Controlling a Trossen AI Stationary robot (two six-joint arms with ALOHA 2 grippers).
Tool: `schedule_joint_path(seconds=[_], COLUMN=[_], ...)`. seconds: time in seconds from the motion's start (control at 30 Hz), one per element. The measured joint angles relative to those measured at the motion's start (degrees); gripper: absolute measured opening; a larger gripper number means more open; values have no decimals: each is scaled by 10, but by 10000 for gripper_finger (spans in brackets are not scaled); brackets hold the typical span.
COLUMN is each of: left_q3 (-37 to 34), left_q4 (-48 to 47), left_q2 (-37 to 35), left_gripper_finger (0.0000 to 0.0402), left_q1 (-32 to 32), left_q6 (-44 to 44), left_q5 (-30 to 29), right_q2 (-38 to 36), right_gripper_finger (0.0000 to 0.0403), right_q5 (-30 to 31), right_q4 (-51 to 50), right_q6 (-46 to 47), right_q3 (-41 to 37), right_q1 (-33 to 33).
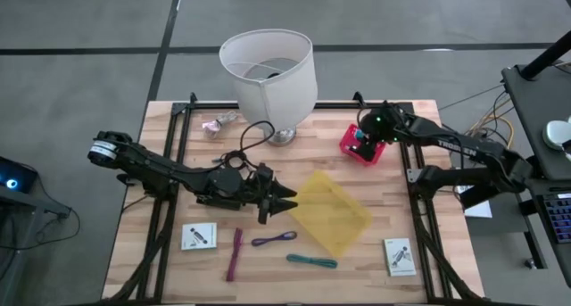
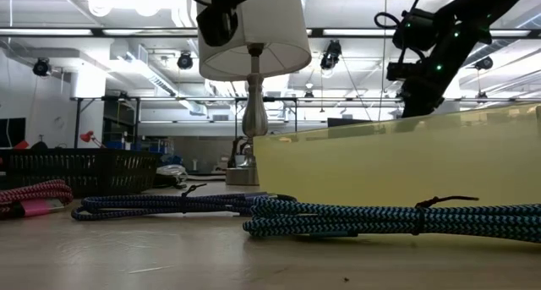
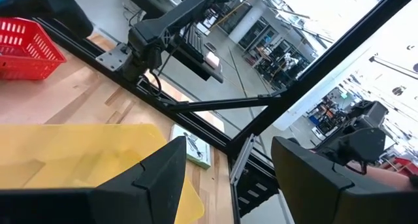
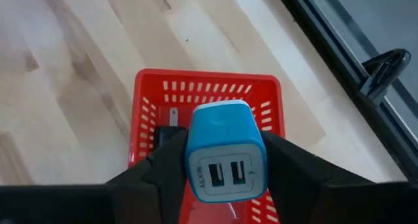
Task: Pick and place items into bin
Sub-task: Put the blue charger adapter into the red bin, then put the pink charger cable into the yellow bin
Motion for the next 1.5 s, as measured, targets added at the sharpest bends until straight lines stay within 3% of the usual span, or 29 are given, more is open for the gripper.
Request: schedule_joint_path(seconds=[0.4, 0.6, 0.8, 0.97, 1.17, 1.33, 1.5], left_q3=[0, 0, 0, 0, 2, 2, 1], left_q4=[0, -35, -181, -349, -525, -590, -617], left_q2=[0, 0, 0, 0, 0, 0, 5], left_gripper_finger=[209, 209, 208, 208, 208, 208, 208], left_q1=[-3, -4, -19, -43, -79, -106, -118], left_q6=[-3, -99, -242, -378, -533, -633, -661], left_q5=[14, 119, 193, 194, 194, 175, 162], right_q2=[9, 4, 3, 3, 3, 3, 3], right_gripper_finger=[193, 195, 196, 196, 196, 196, 196], right_q5=[0, 0, -26, -91, -108, -108, -109], right_q4=[1, 2, 2, 3, 5, 17, 42], right_q6=[4, 38, 129, 158, 167, 167, 167], right_q3=[0, 0, 0, 0, 0, 0, 0], right_q1=[0, 0, 0, 0, 0, 0, 0])
